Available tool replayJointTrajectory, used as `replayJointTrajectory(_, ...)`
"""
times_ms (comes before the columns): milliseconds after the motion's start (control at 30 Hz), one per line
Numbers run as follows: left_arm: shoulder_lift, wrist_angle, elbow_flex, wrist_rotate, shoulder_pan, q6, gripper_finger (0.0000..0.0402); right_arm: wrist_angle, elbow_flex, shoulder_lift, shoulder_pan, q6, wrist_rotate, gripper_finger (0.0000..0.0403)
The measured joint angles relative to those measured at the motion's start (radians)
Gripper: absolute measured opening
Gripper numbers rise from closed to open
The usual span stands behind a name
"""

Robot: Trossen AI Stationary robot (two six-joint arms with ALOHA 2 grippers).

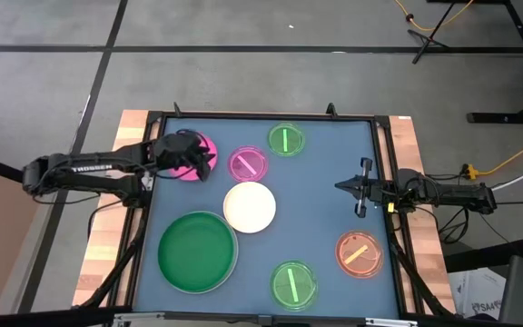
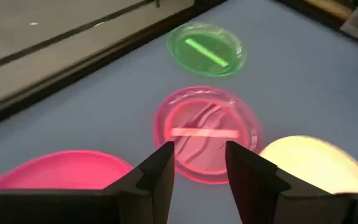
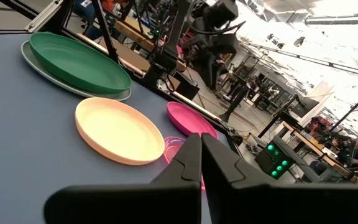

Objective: Stack plastic plates
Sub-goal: Stack the dark pink plate on top of the dark green plate

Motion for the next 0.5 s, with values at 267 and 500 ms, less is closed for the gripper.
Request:
replayJointTrajectory(267, 0.169, -0.232, 0.191, 0.073, 0.078, 0.087, 0.0135, 0.0, 0.0, 0.0, 0.0, -0.001, 0.002, 0.0001)
replayJointTrajectory(500, 0.329, -0.365, 0.255, 0.139, 0.087, 0.088, 0.0135, 0.0, 0.0, 0.0, 0.0, -0.001, 0.001, 0.0001)
